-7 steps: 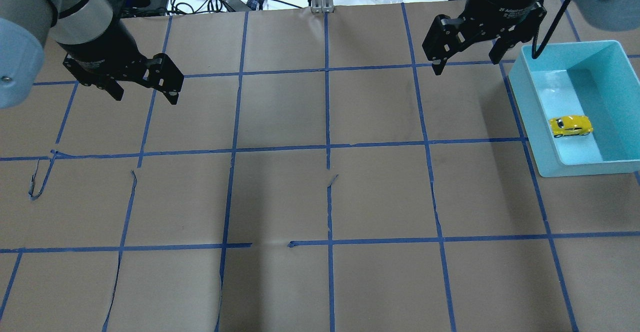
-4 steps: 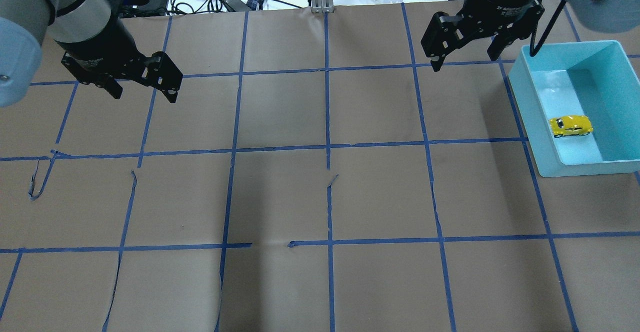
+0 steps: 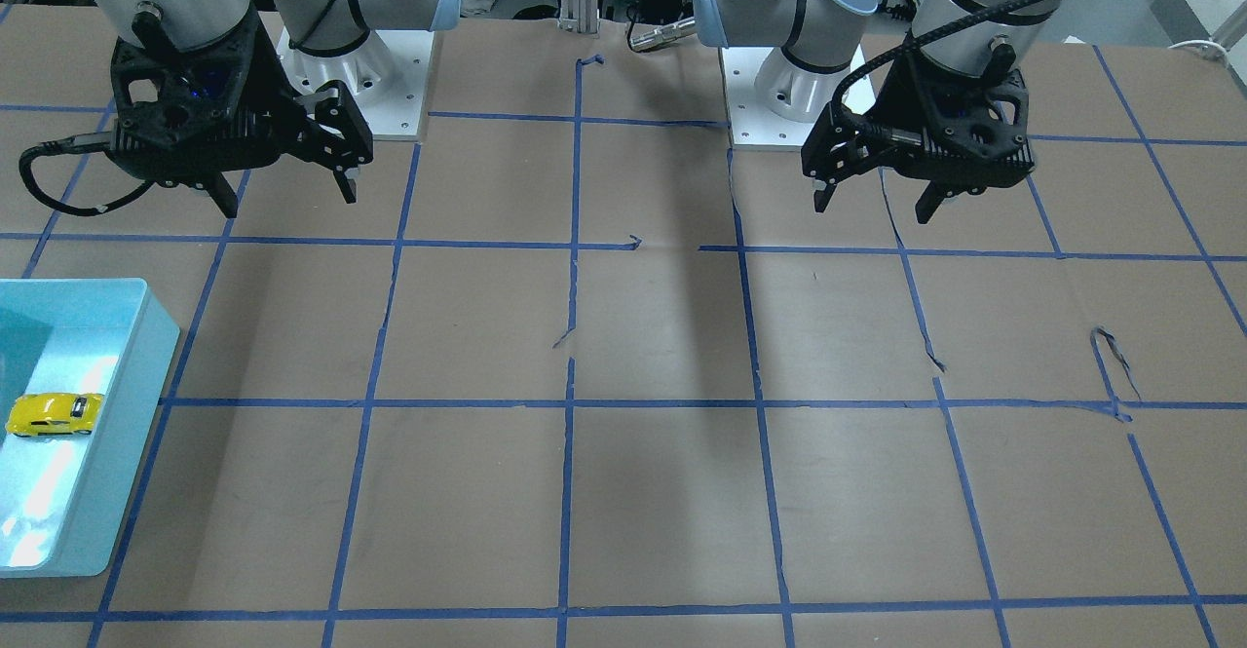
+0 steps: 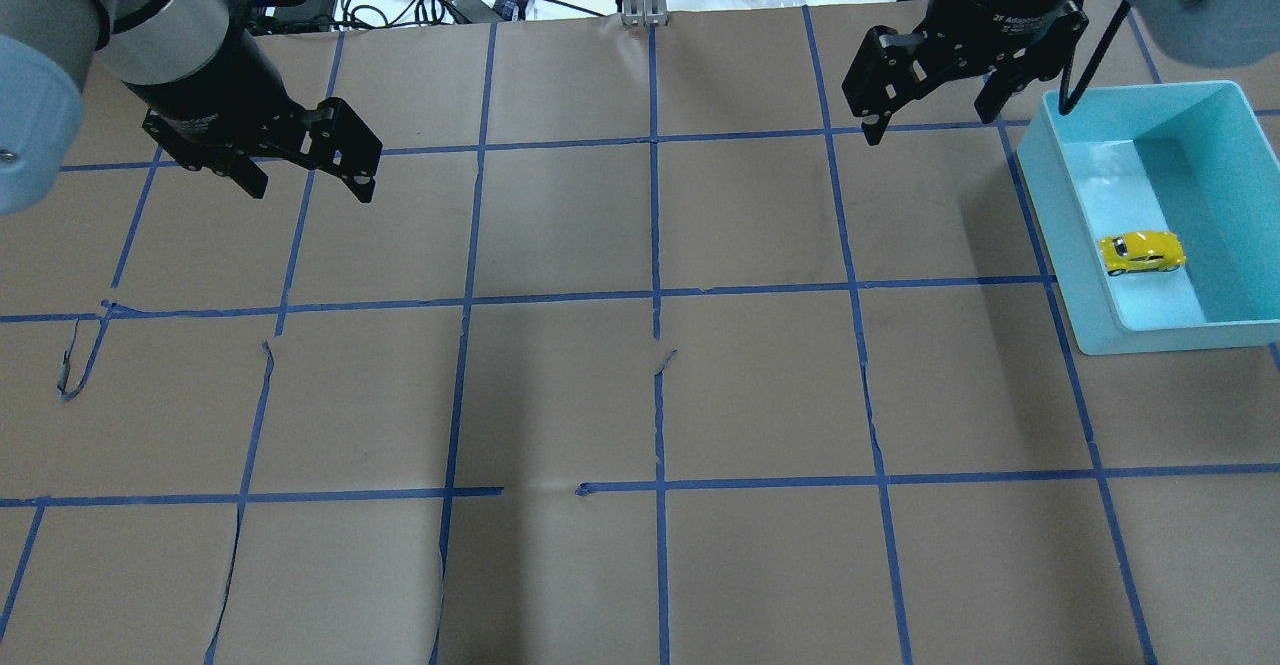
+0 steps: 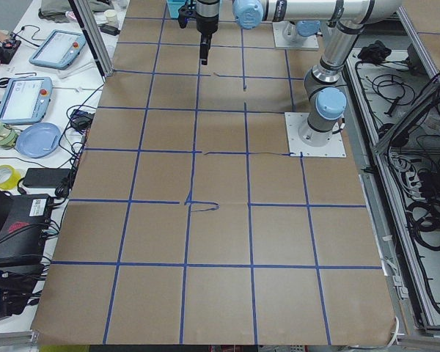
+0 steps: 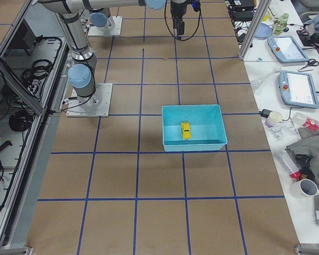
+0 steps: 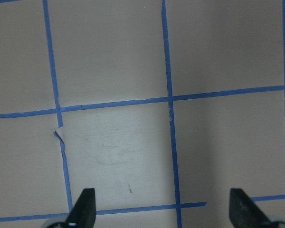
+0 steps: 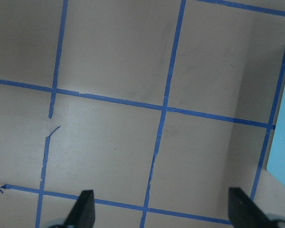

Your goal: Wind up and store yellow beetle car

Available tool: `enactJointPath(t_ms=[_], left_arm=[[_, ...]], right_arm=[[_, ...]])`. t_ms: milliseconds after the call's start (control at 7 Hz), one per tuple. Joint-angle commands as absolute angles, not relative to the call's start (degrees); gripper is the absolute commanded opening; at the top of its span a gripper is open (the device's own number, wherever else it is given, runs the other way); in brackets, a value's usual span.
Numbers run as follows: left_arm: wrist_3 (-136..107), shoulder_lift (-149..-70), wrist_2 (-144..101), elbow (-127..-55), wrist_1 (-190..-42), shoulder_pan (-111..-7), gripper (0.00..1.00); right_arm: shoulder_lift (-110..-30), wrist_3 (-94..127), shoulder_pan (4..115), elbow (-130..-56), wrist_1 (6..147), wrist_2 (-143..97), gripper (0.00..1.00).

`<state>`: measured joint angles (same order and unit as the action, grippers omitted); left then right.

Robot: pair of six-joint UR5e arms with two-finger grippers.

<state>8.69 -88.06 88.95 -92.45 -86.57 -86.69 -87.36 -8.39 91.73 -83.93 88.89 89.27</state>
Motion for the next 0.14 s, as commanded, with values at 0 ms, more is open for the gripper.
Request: enactJointPath(t_ms=[0], left_arm=[[9.0, -88.0, 88.9, -92.3, -86.6, -86.3, 1.00]], right_arm=[[-87.4, -8.5, 91.7, -84.0, 88.9, 89.2, 1.00]])
